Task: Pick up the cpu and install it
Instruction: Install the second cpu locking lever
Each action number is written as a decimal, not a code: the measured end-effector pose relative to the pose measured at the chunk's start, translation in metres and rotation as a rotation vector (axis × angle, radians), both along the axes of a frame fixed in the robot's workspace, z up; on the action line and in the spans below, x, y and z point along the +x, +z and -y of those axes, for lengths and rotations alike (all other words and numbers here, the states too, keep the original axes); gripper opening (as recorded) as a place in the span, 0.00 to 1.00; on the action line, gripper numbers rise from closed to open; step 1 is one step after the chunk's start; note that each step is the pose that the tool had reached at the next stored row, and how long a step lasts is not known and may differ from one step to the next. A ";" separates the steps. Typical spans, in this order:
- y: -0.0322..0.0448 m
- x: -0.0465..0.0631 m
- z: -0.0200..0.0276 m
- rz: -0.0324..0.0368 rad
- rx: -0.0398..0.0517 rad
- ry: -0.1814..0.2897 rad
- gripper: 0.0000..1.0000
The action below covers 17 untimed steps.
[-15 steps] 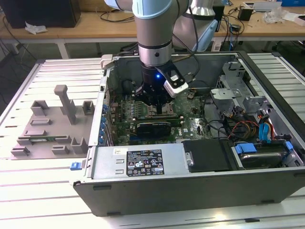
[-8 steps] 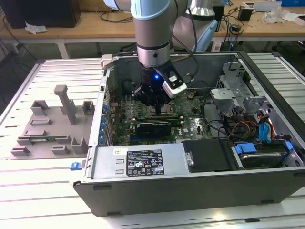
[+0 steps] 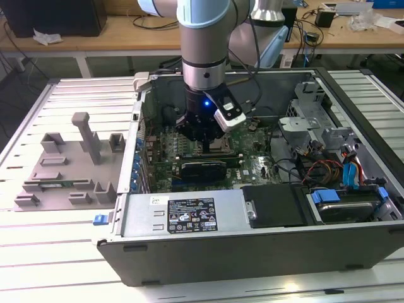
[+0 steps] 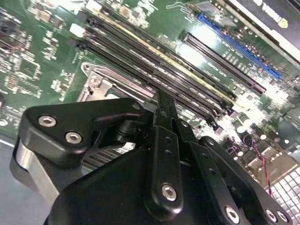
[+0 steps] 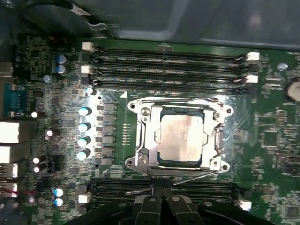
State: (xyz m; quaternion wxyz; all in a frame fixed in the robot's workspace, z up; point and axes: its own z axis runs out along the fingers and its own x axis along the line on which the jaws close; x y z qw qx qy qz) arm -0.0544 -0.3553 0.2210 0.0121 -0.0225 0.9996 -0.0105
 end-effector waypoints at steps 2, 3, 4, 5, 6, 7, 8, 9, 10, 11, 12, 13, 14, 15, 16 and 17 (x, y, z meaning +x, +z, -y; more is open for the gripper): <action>-0.0005 0.000 0.0001 -0.0049 0.0118 0.000 0.11; -0.0008 0.000 0.0002 -0.0070 0.0147 0.000 0.11; -0.0012 0.000 0.0002 -0.0080 0.0163 0.000 0.11; -0.0014 0.000 0.0003 -0.0083 0.0163 0.000 0.11; -0.0014 0.000 0.0003 -0.0083 0.0163 0.000 0.11; -0.0014 0.000 0.0003 -0.0083 0.0163 0.000 0.11; -0.0015 0.000 0.0003 -0.0083 0.0164 0.000 0.11; -0.0015 0.000 0.0003 -0.0083 0.0164 0.000 0.11; -0.0017 -0.001 0.0003 -0.0082 0.0165 0.000 0.11; -0.0018 -0.002 0.0004 -0.0083 0.0164 0.000 0.11; -0.0022 -0.003 0.0007 -0.0083 0.0166 0.000 0.11; -0.0029 -0.005 0.0009 -0.0083 0.0175 0.000 0.11; -0.0035 -0.006 0.0012 -0.0084 0.0194 0.000 0.11; -0.0042 -0.008 0.0016 -0.0083 0.0232 0.000 0.11; -0.0048 -0.009 0.0020 -0.0082 0.0265 0.000 0.11; -0.0055 -0.011 0.0031 -0.0079 0.0339 0.000 0.11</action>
